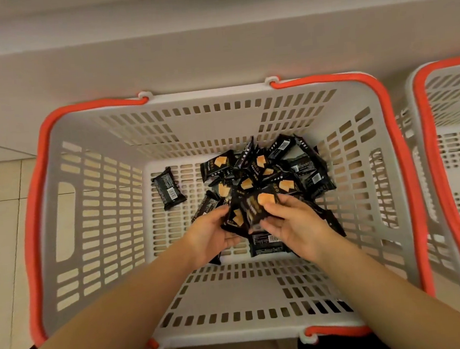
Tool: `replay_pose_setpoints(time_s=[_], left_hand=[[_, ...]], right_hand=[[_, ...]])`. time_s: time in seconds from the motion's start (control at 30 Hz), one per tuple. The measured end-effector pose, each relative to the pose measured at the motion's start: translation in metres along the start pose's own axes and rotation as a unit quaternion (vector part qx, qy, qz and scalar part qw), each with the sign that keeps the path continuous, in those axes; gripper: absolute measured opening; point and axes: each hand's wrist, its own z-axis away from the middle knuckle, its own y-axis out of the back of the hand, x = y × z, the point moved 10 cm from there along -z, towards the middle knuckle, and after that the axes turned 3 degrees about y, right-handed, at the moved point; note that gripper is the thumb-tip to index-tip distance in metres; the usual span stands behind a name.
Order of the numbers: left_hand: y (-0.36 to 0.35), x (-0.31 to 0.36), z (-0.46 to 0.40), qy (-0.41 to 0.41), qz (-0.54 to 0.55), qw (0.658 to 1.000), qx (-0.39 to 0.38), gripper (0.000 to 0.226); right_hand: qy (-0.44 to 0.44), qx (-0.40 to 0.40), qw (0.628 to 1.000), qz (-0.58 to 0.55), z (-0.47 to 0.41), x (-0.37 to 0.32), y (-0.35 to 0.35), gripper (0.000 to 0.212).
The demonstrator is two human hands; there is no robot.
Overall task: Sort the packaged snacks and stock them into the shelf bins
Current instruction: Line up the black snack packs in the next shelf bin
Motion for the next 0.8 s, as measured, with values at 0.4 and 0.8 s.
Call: replay_pose_setpoints(time_s=[0.4, 0.8], left_hand=[[-0.008, 0.013, -0.004, -0.093, -0.093, 0.991, 0.038, 0.047], [0.054, 0.025, -0.002, -0.112, -0.266, 0.943, 0.168, 0.031]], right_hand=[[-0.099, 0.068, 0.976, 0.184, -0.008, 0.043, 0.012, 0.03], [0.161, -0.14, 0.406, 0.889, -0.031, 0.032, -0.001, 0.051]])
